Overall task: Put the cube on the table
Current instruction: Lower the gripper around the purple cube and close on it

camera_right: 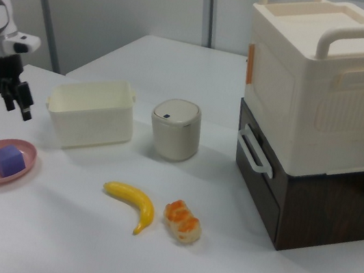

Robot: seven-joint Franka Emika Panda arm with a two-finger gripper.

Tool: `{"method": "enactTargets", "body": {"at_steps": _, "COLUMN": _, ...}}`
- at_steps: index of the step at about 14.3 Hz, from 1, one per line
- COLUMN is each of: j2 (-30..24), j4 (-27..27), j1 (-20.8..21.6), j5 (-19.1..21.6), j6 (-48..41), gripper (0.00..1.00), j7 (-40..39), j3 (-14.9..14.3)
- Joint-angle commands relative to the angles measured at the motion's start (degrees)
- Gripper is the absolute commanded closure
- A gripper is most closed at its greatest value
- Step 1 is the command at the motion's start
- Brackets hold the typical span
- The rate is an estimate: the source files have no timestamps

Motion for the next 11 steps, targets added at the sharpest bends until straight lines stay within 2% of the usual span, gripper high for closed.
{"method": "enactTargets", "body": {"at_steps": 1, "j2": 0.6, "j4": -2.9, "j1": 2.8, "j5": -3.2, "j6": 1.0, "gripper": 0.0, "j7": 8.3, "j3": 1.4}}
{"method": "enactTargets", "body": {"at_steps": 4, "j2": 2.5, "j4": -5.4, "j1": 3.9, "j5": -4.1, "j6": 1.2, "gripper": 0.0, "j7": 10.6, "j3": 3.0}}
{"method": "enactTargets", "body": {"at_steps": 6, "j2": 4.7, "j4": -5.9, "j1": 5.3, "j5": -4.4, "j6": 1.2, "gripper": 0.0, "j7": 10.8, "j3": 3.0}}
{"method": "enactTargets", "body": {"at_steps": 11, "j2": 8.3, "j4": -5.4, "j1": 5.1, "j5": -6.3, "j6": 1.4, "gripper": 0.0, "j7": 11.1, "j3": 3.0}}
